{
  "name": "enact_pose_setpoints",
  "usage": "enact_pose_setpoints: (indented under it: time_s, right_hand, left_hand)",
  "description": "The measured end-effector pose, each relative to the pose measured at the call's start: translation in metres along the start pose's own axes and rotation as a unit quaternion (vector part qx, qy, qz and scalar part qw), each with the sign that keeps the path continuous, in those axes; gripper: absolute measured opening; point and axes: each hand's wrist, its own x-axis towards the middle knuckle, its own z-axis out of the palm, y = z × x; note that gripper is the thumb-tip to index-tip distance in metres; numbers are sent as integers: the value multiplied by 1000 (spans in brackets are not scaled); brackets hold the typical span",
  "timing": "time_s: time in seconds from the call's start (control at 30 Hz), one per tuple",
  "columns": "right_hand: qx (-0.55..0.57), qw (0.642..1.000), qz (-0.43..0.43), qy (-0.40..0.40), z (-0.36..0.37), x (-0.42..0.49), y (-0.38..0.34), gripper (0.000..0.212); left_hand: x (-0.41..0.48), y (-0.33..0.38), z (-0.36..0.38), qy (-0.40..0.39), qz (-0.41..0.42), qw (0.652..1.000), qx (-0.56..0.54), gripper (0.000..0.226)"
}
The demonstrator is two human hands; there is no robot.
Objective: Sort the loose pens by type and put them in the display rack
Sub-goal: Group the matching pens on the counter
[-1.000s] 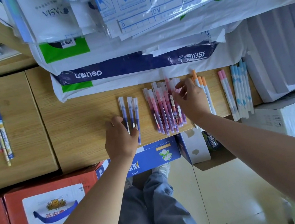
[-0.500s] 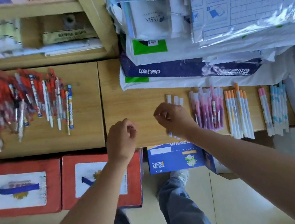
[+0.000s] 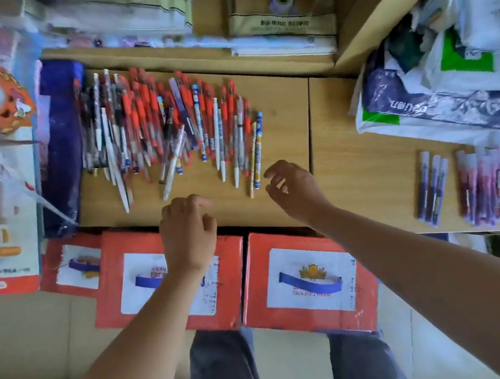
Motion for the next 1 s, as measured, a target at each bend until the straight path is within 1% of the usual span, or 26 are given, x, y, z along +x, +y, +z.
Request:
enact_pose_setpoints:
  time_s: [0.17,0.27,0.33,0.5,0.7,0.77,0.83,0.9,0.93,1.0]
  right_hand:
    - [-22,995,75,62,48,30,-33,16]
    - [-66,987,123,85,58,42,-43,12]
    - [-109,979,148,92,62,48,-45,14]
    - [-164,965,174,108,69,58,-50,19]
    - [-202,961,173,77,64,59,-50,26]
    - [-163,966,186,73,61,60,-51,22]
    - [-72,972,205,85,56,60,-51,14]
    - [3,974,206,91,48,59,-49,12]
    - [37,974,204,86,44,58,-48,10]
    - [92,973,194,82,37,55,-43,12]
  left_hand:
    - [28,-59,-20,-13,18,1000,2,31]
    - [45,-72,-22,-41,58,997,-4,44]
    - [53,-74,-20,-64,61,996,-7,49]
    - [62,-76,-16,-70,52,996,-1,41]
    - [65,-72,-20,-40,61,997,4,27]
    - [67,-65,-23,-31,74,997,-3,21]
    - [70,-54,-24,-40,76,996,-12,13]
    - [72,-40,-23,-57,59,997,-15,7]
    - [73,-31,-20,-65,51,996,-17,7]
    - [76,-15,-13,-82,44,996,-12,15]
